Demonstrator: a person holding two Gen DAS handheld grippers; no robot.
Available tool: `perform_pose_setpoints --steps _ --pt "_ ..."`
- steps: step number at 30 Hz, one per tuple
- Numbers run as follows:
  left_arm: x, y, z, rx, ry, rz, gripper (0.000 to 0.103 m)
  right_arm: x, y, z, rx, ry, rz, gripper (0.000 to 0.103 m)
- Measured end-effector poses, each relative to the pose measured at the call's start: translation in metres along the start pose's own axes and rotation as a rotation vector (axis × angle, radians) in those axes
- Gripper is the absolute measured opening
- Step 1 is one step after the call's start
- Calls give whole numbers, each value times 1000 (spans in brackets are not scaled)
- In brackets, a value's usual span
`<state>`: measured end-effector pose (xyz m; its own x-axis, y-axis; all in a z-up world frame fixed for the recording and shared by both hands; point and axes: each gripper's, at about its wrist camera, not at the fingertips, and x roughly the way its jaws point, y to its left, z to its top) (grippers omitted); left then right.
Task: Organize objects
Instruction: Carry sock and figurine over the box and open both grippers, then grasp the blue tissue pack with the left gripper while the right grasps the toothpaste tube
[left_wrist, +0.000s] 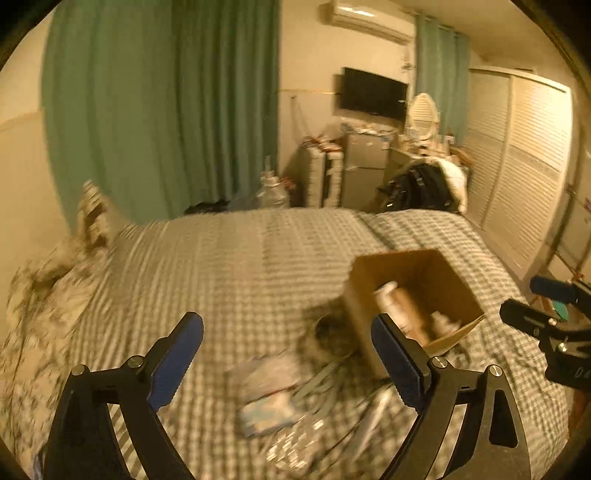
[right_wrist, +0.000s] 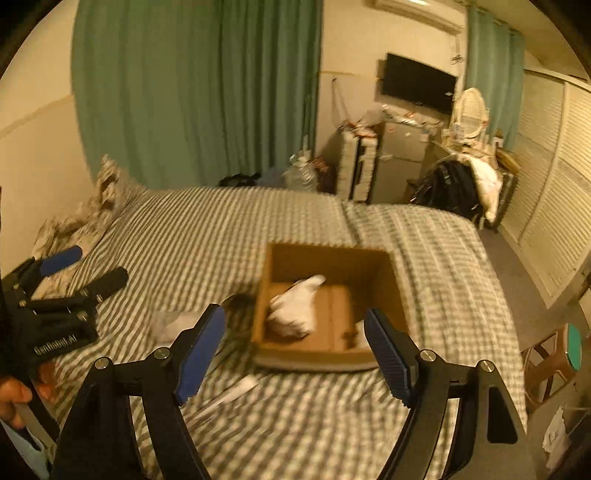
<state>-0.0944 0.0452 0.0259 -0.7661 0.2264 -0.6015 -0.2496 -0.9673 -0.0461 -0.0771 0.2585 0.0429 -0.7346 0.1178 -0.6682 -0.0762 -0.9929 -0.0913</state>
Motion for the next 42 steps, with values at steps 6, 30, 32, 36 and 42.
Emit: perform_pose_setpoints --steps 6,30,32,36,42 --pt "12 42 -58 -83 70 106 95 56 40 -44 -9 147 4 78" --pt "123 45 -133 -97 386 95 95 202 80 -113 14 465 1 31" --pt "126 42 -132 -107 392 70 95 195 81 -111 4 427 0 29" --pt "135 34 -129 -108 408 38 95 186 79 -105 -1 374 6 26" --pt "161 23 -127 -122 445 2 95 185 69 -92 23 349 1 25"
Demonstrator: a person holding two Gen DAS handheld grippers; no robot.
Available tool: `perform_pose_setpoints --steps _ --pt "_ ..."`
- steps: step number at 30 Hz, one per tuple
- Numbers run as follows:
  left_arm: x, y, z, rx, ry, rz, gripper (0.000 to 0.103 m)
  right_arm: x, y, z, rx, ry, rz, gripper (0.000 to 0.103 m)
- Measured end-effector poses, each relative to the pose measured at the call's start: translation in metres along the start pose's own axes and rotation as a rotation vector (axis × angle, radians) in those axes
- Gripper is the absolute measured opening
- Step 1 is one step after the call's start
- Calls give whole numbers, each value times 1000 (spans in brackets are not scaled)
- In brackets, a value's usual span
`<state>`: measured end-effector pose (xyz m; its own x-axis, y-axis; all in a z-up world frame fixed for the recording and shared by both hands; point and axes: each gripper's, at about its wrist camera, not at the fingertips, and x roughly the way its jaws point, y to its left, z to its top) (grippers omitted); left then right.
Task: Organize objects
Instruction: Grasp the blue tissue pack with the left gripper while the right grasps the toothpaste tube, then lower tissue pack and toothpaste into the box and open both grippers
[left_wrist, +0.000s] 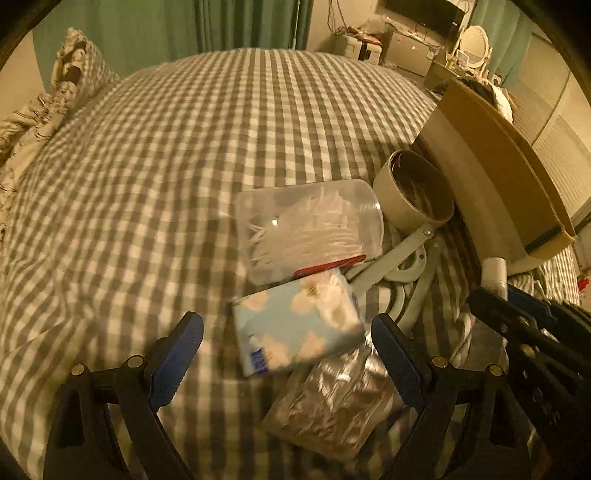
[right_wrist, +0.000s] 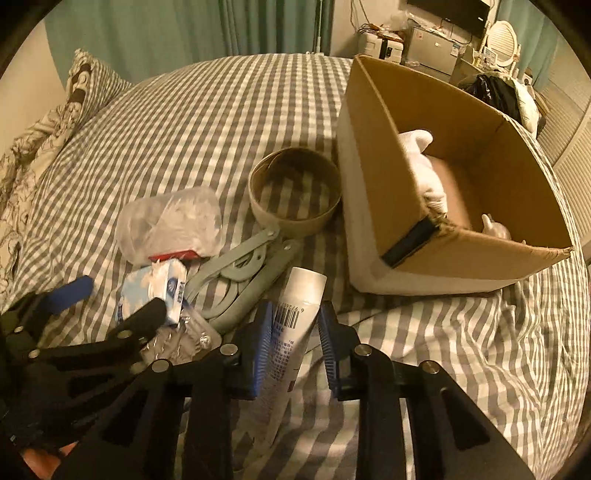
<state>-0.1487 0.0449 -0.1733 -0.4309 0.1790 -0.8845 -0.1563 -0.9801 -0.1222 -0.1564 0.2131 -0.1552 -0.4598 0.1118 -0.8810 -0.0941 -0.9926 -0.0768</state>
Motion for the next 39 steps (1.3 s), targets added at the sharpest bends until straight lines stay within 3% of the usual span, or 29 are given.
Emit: perform_pose_setpoints --steps 5,8,12,21,32,39 --pt "27 -3 3 -13 49 -2 94 6 3 2 -5 7 5 24" --pt "30 2 1 -28 49 -26 80 7 4 0 -9 11 9 24" --pt "19 5 -3 -37 15 -19 79 5 5 0 -16 4 14 24" --pt "-47 7 -11 -11 -111 31 79 -17 8 -4 -34 -63 29 23" --pt "-135 -4 0 -20 -267 64 79 -109 4 -4 -80 -258 65 22" --pt "-199 -32 30 -14 -380 39 79 -185 -34 18 -98 -401 -38 22"
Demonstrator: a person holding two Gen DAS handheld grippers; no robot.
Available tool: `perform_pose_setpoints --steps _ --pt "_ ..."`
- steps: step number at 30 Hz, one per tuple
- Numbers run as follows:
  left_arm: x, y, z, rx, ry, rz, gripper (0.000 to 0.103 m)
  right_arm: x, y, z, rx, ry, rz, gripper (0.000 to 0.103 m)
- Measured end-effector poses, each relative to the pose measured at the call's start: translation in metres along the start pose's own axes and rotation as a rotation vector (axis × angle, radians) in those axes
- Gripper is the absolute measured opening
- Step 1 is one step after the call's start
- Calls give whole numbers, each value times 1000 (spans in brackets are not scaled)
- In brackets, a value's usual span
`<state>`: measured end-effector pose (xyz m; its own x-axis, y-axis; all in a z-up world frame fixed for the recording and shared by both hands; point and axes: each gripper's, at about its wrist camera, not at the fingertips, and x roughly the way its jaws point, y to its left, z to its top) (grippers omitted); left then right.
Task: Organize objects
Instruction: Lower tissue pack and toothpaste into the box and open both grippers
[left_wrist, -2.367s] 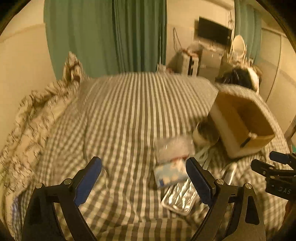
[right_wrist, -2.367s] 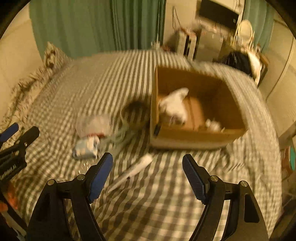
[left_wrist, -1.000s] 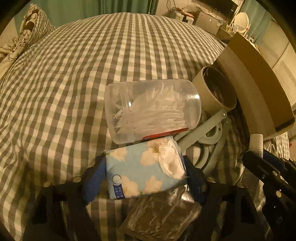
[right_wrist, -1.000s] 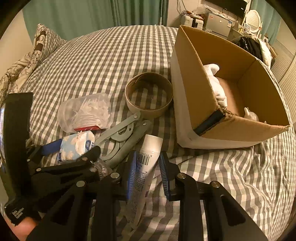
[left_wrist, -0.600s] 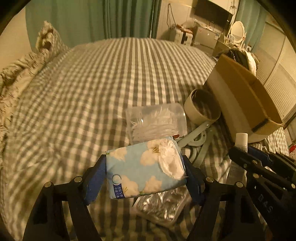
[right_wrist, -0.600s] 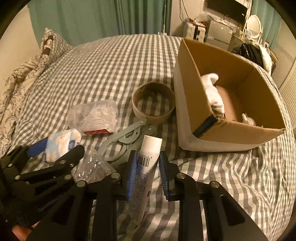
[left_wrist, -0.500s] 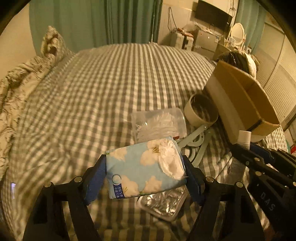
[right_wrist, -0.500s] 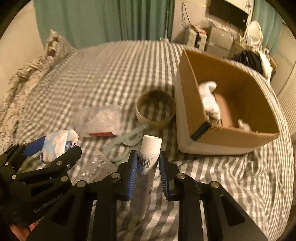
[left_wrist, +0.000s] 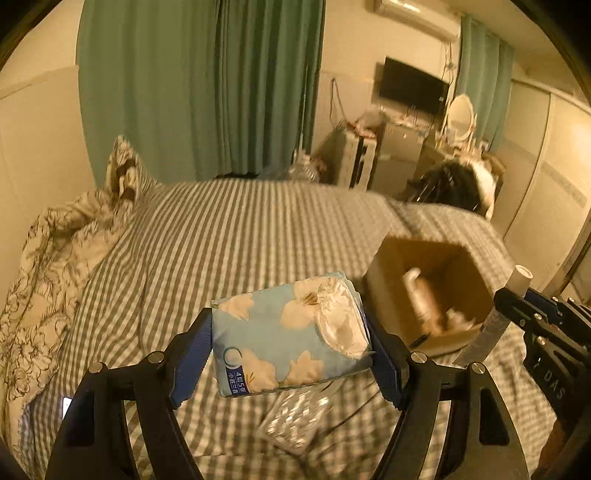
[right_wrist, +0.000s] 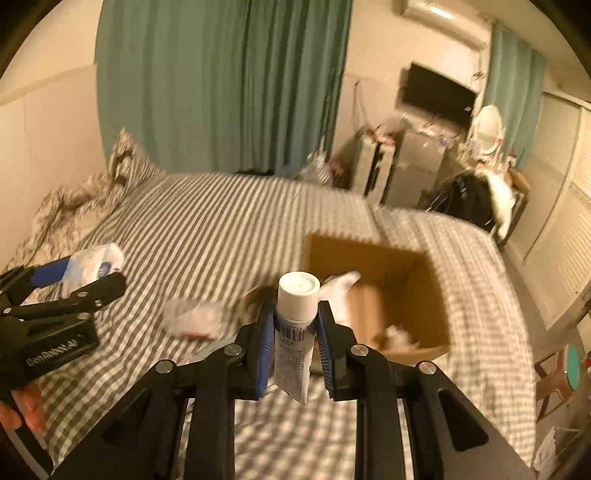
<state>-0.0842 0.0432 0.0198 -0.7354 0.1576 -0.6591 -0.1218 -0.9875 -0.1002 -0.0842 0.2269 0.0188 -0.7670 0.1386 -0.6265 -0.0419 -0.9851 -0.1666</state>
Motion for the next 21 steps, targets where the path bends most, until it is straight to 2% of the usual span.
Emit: perform_pose_setpoints --steps 5,11,16,21 --pt "-15 -47 23 78 -59 -46 79 -18 -32 24 8 -43 -46 22" --pt "4 -93 30 139 -48 -97 79 -11 -61 35 27 -44 -66 22" --pt "37 -123 23 182 -20 -144 79 16 -87 36 40 -9 -80 22" --pt "74 -151 15 218 28 -160 79 56 -117 31 63 51 -93 22"
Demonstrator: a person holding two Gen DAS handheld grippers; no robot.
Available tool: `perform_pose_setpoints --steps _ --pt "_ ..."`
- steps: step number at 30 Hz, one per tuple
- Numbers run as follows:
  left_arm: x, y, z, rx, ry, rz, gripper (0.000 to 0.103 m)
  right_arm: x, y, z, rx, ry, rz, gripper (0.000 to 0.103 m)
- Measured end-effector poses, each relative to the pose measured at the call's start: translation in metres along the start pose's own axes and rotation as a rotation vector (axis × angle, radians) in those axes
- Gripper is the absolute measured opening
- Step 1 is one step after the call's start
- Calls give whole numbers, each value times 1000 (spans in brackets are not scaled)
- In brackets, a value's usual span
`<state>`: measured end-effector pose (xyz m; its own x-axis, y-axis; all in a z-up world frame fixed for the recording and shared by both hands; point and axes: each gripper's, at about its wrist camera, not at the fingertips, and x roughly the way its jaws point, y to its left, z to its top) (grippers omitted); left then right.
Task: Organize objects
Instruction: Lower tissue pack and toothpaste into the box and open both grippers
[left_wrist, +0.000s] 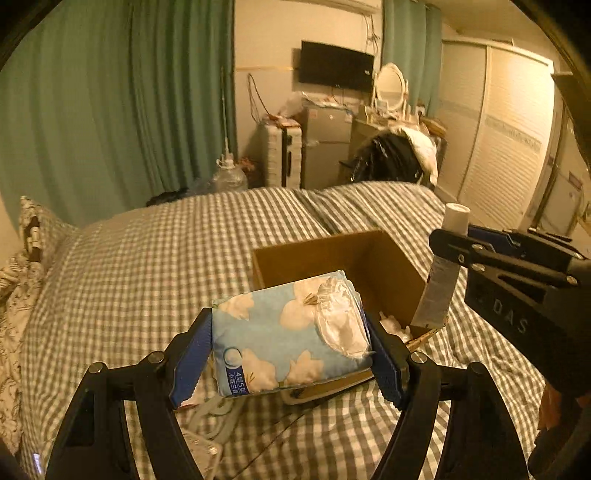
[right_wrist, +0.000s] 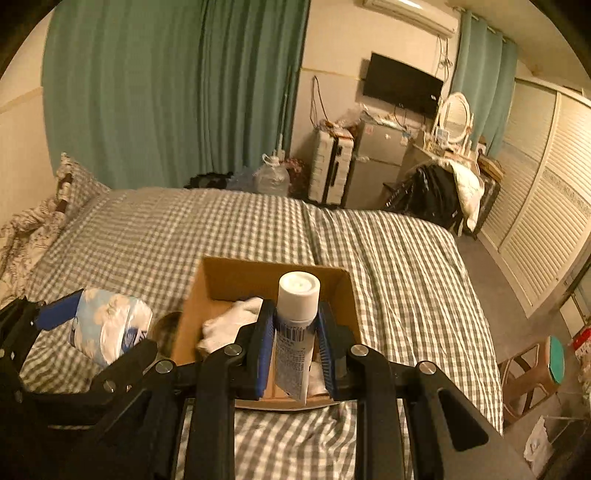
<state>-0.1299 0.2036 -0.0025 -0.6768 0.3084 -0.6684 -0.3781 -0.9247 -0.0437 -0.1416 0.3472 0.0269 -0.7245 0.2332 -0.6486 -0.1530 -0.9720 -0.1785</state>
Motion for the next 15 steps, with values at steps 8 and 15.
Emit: perform_pose_setpoints --steps 8,15 --pt "53 -18 0 23 48 -22 79 63 -27 -16 36 87 6 22" --pt "68 -11 3 16 49 -43 82 80 -38 -17 94 74 27 22"
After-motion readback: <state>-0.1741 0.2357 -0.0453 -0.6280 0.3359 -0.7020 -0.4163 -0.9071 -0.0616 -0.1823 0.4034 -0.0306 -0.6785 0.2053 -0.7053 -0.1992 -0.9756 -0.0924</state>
